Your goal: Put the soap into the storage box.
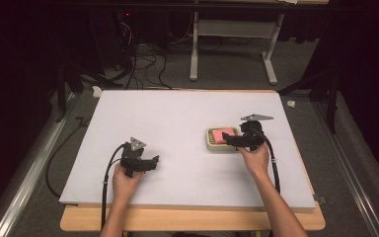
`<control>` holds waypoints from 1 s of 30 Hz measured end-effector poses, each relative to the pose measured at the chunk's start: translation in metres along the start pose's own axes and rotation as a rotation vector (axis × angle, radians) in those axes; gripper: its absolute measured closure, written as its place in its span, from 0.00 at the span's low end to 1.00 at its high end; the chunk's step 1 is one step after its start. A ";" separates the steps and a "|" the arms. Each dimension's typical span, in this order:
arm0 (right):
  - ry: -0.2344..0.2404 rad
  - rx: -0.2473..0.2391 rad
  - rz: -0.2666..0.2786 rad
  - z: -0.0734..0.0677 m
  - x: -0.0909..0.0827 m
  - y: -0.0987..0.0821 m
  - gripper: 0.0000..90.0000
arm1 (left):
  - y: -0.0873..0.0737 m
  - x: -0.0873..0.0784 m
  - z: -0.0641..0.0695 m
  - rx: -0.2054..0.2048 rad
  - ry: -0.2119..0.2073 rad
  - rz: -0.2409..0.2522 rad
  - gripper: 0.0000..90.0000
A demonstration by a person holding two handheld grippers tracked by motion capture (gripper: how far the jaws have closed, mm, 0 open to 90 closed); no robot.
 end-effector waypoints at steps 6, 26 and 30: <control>-0.019 -0.011 0.016 0.003 -0.008 -0.002 0.21 | 0.000 0.000 0.000 0.000 0.000 0.001 0.22; -0.020 -0.019 0.066 0.011 -0.029 -0.007 0.24 | 0.000 0.000 0.000 0.000 0.001 0.000 0.22; -0.016 -0.012 0.075 0.013 -0.034 -0.007 0.24 | 0.000 0.000 0.000 0.000 0.001 0.000 0.22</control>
Point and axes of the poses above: each handheld gripper's, and its own axes: x roughly forward along the jaws, y roughly out of its top, z roughly to its right, the point moved 4 cm from there along x, roughly forward along the jaws, and after that the axes turned 9 degrees about x, right-handed, at the moved point
